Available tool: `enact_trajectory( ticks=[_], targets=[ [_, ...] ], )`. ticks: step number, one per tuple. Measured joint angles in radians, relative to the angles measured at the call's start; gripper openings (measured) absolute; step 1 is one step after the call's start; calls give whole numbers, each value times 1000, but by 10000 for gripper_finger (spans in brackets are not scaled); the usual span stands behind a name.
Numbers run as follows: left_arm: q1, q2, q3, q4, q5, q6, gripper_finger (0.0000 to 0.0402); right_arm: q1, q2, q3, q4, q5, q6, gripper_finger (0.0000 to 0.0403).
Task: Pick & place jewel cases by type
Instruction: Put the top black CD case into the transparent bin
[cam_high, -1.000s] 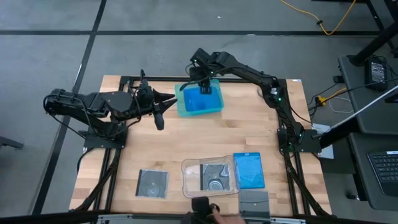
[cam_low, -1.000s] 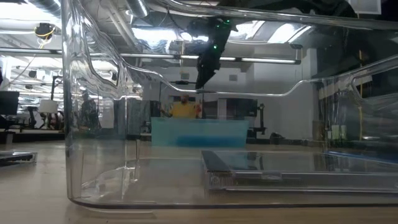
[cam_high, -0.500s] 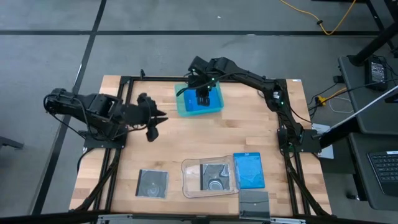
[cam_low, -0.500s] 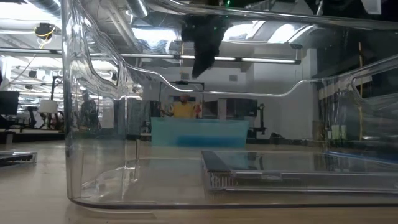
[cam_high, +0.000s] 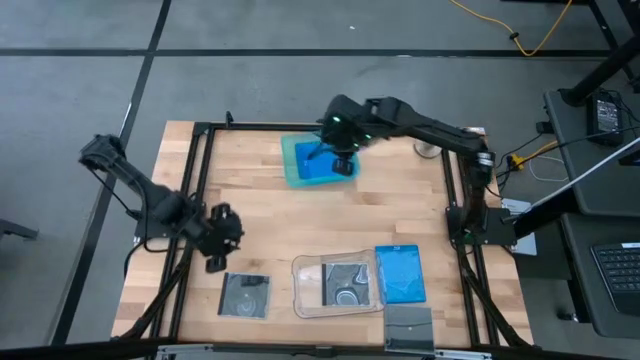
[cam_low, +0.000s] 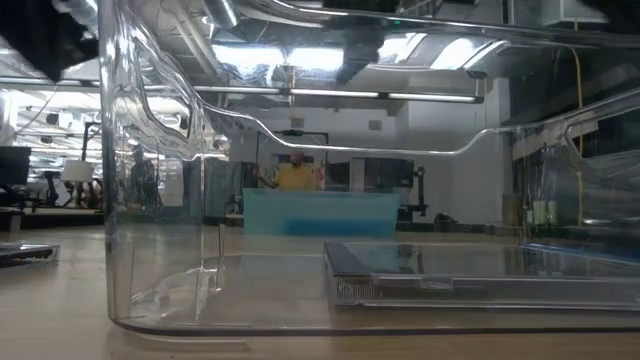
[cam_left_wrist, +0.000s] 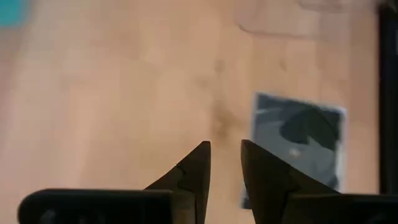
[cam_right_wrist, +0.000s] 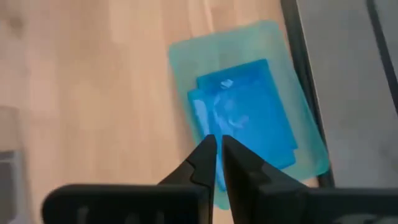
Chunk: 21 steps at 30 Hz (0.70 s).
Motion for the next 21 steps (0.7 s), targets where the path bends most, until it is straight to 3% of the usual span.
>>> enact_trajectory(
  ticks=[6, 10, 14, 17, 21],
  targets=[
    [-120, 12, -117, 252, 13, 15, 62, 87, -346, -485, 318, 5, 113, 14],
    [-157, 16, -164, 325, 28, -9, 37, 180, -572, -762, 544, 10, 186, 8],
    [-178, 32, -200, 341, 28, -61, 5, 282, -747, -945, 687, 127, 261, 10],
    [-187, 59, -234, 378, 39, -86, 3, 347, -847, -1043, 767, 234, 288, 13],
    [-186, 122, -262, 455, 97, -89, 1, 393, -935, -1139, 824, 288, 320, 15]
  ],
)
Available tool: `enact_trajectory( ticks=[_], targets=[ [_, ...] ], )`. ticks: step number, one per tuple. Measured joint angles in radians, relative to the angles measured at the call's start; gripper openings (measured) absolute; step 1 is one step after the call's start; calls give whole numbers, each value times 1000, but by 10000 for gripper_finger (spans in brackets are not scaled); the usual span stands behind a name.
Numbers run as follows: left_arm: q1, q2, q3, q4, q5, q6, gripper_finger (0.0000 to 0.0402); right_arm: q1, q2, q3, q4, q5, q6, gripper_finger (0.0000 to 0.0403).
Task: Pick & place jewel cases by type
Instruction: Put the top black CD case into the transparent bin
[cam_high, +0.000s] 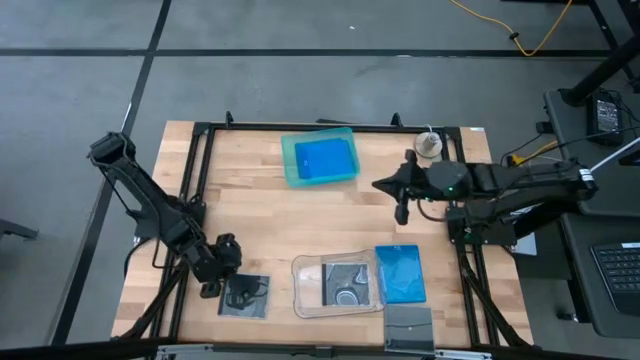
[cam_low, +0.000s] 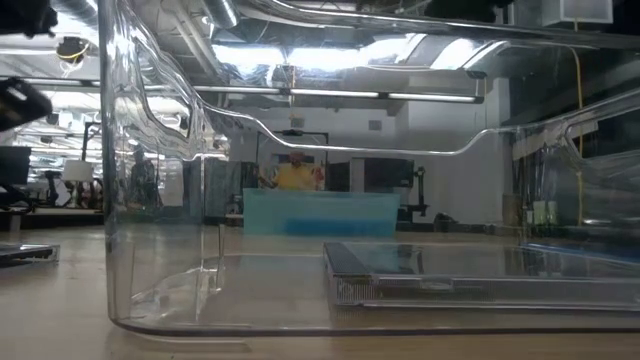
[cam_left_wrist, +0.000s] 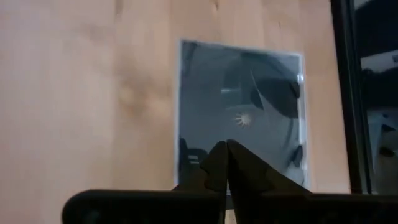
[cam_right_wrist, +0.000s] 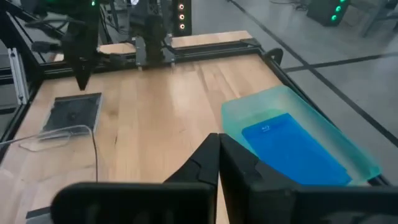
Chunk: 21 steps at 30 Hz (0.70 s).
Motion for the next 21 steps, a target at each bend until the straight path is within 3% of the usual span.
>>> enact_trajectory(
  ticks=[7, 14, 21],
  targets=[
    [0, 144, -10, 119, 55, -21, 2, 10, -38, -53, 5, 5, 23, 15],
    [5, 321, -10, 283, 114, -67, 2, 10, -36, -54, 4, 4, -75, 15],
    [80, 402, -3, 336, 137, -89, 2, 9, -37, -54, 3, 4, -172, 16]
  ],
)
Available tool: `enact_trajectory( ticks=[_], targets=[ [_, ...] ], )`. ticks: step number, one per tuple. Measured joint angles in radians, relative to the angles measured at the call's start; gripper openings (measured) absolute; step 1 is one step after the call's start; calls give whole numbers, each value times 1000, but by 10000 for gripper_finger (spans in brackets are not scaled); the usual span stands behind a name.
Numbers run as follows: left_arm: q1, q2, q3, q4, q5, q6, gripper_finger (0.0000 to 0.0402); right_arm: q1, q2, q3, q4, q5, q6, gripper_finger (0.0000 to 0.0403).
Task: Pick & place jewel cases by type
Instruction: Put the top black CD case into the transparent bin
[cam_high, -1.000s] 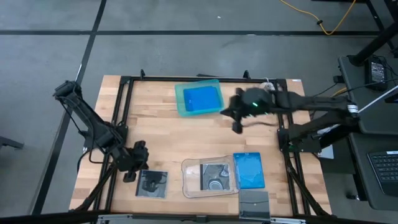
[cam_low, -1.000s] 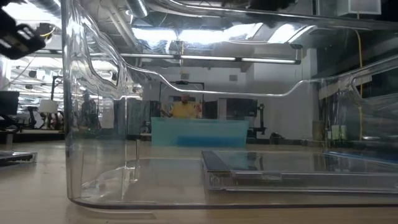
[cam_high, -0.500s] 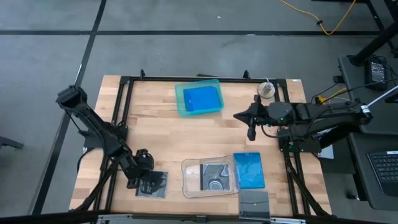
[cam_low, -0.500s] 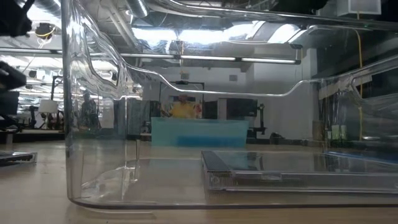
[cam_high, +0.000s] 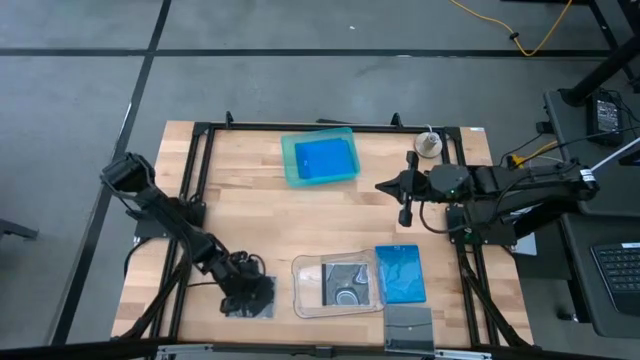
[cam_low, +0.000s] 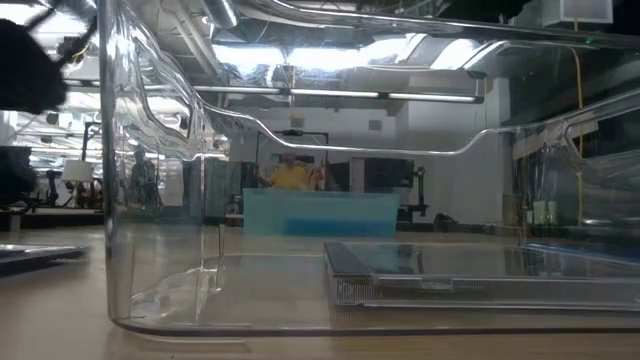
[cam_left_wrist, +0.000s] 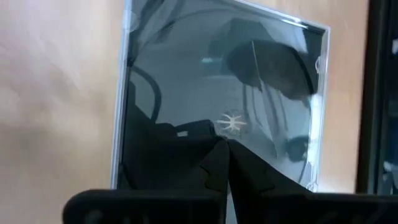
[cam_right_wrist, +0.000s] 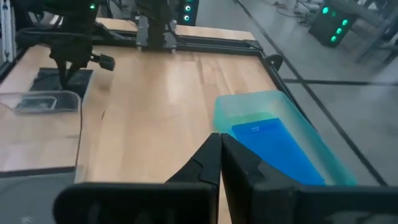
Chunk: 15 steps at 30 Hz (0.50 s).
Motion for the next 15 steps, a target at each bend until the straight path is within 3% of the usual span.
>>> enact_trajectory(
  ticks=[15],
  targets=[
    [339, -2, -2, -15, -28, 151, 2, -50, 0, 0, -40, -36, -62, 16]
  ],
)
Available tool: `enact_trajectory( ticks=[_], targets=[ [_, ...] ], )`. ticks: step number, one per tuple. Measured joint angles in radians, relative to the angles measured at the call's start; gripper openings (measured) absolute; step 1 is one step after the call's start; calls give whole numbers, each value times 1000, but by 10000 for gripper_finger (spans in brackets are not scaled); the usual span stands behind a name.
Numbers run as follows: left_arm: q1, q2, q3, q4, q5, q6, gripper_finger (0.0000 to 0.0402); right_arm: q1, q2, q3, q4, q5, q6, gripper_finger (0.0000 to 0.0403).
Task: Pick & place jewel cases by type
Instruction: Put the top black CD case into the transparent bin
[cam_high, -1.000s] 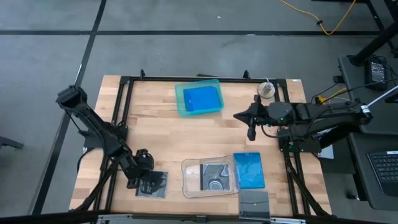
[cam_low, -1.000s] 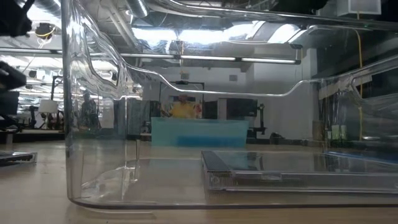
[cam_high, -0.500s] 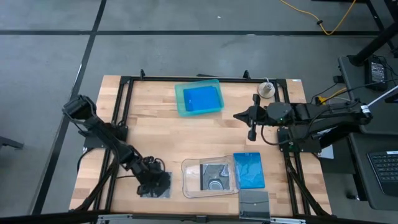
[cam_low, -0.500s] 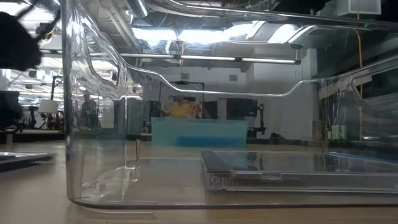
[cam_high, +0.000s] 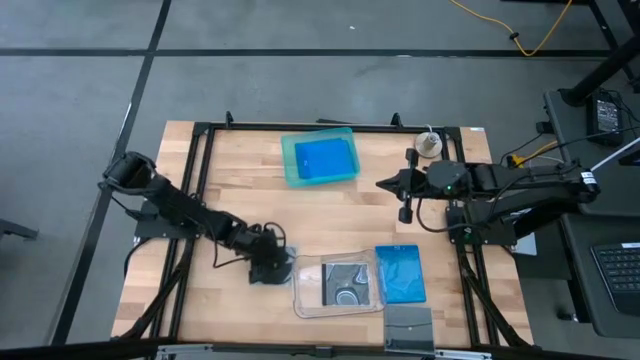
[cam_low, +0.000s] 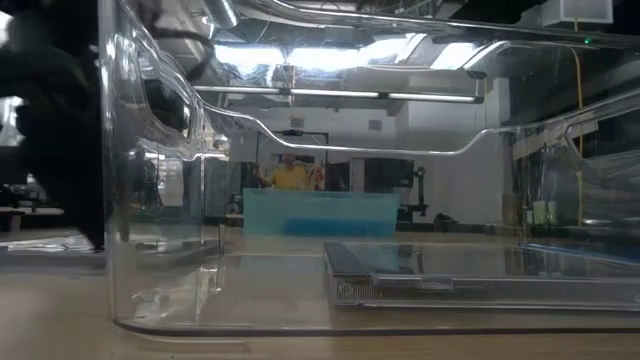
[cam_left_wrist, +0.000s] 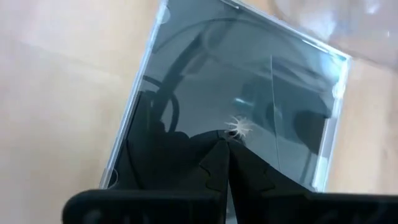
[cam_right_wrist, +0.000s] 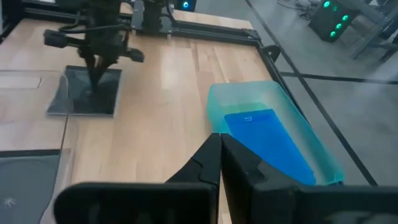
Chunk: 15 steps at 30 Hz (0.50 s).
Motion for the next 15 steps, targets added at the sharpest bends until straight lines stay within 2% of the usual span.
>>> enact_trajectory(
  ticks=[15],
  targets=[
    [293, 1, 0, -5, 23, 267, 2, 0, 0, 0, -9, -1, 0, 16]
  ],
)
